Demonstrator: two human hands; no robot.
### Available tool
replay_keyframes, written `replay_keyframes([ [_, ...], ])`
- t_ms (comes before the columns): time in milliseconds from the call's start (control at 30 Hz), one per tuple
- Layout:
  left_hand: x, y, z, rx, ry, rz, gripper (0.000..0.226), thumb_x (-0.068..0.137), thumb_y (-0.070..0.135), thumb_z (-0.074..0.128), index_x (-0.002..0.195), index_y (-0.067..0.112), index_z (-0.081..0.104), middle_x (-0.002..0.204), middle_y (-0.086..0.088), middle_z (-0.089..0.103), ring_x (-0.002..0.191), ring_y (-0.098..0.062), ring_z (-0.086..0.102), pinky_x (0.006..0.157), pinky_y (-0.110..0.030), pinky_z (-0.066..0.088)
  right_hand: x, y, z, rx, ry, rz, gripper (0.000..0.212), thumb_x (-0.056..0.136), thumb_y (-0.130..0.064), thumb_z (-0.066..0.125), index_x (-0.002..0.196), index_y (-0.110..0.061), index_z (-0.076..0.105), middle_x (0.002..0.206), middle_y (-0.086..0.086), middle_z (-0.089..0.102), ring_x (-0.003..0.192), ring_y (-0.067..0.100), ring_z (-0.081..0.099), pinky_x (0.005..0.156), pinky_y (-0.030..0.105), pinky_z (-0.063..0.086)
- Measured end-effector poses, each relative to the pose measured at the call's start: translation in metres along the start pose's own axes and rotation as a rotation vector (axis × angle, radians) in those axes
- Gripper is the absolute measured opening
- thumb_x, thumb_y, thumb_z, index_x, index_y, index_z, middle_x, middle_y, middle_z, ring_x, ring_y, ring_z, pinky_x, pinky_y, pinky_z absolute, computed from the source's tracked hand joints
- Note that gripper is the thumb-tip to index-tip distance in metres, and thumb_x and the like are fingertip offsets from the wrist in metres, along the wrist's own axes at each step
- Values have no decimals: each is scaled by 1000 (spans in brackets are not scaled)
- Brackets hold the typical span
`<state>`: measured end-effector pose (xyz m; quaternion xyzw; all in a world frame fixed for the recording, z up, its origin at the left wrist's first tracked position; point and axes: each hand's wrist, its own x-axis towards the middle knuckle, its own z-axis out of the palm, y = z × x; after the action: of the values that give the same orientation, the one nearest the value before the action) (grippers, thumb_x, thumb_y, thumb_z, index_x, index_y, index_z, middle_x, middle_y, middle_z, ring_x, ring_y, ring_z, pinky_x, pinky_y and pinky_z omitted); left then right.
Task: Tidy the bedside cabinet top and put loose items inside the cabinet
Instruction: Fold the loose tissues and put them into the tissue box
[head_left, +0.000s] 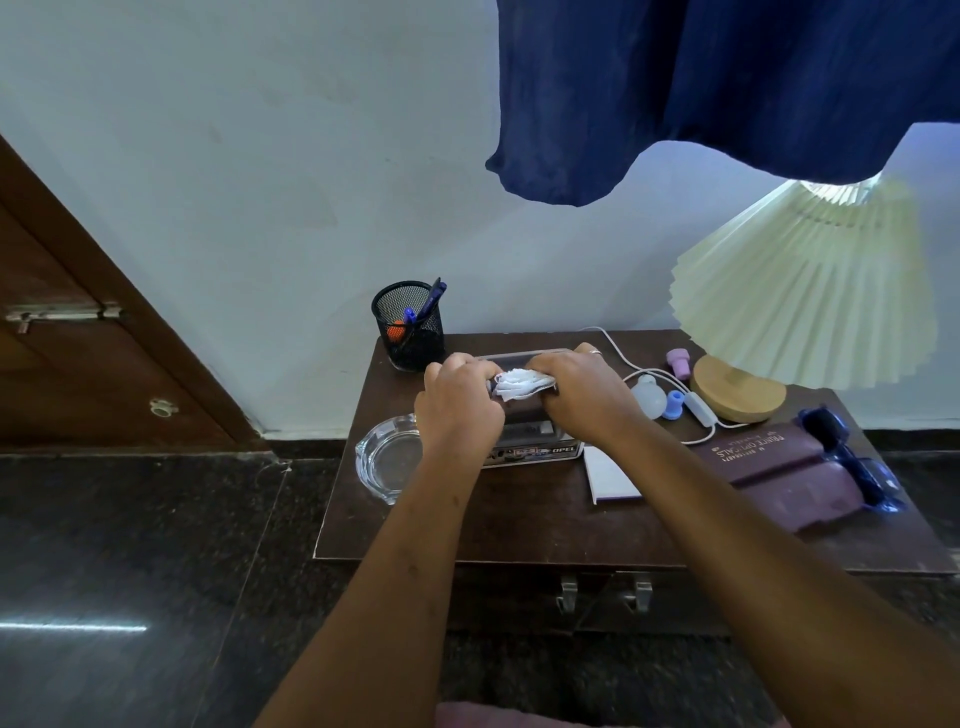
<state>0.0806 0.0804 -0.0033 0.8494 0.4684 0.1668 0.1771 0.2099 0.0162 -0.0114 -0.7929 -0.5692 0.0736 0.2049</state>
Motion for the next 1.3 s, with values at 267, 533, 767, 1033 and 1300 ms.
replay_keyframes([
  [267, 2, -1, 9, 8, 37, -39, 29, 93, 36, 51, 105, 14, 66, 120, 1, 57, 108, -22, 43, 75, -34, 36, 7, 3, -6, 338, 150, 23, 27, 87, -14, 61, 112, -25, 62, 101, -2, 63, 90, 16, 58, 82, 27, 46],
  [533, 3, 4, 1, -108, 113, 73, 37, 84, 28, 66, 119, 31, 55, 112, 7, 64, 105, -19, 48, 80, -37, 49, 2, 3, -4, 61, 46, -92, 48, 90, -4, 39, 126, -29, 57, 124, -3, 63, 115, 23, 50, 91, 42, 48],
  [767, 3, -1, 5, -49, 115, 91, 26, 89, 25, 60, 115, 29, 65, 113, 3, 66, 106, -19, 50, 82, -37, 49, 3, 5, -2, 35, 52, -70, 41, 93, -9, 42, 128, -25, 56, 127, 1, 60, 117, 24, 48, 92, 42, 47],
  [1033, 3, -3, -2, -13, 116, 58, 43, 83, 35, 67, 125, 33, 55, 124, 7, 60, 113, -20, 46, 86, -37, 42, 6, 8, -12, 71, 53, 44, 44, 90, -13, 52, 133, -21, 51, 134, 4, 53, 123, 26, 46, 102, 43, 42],
  [1300, 3, -26, -10, -57, -250, -280, 116, 54, 72, 72, 144, 19, 21, 145, -13, 37, 133, -34, 33, 104, -46, 34, -14, 34, -41, 305, -371, 410, 99, 69, -52, 74, 147, -34, 16, 128, 4, 49, 106, 24, 56, 64, 20, 47],
])
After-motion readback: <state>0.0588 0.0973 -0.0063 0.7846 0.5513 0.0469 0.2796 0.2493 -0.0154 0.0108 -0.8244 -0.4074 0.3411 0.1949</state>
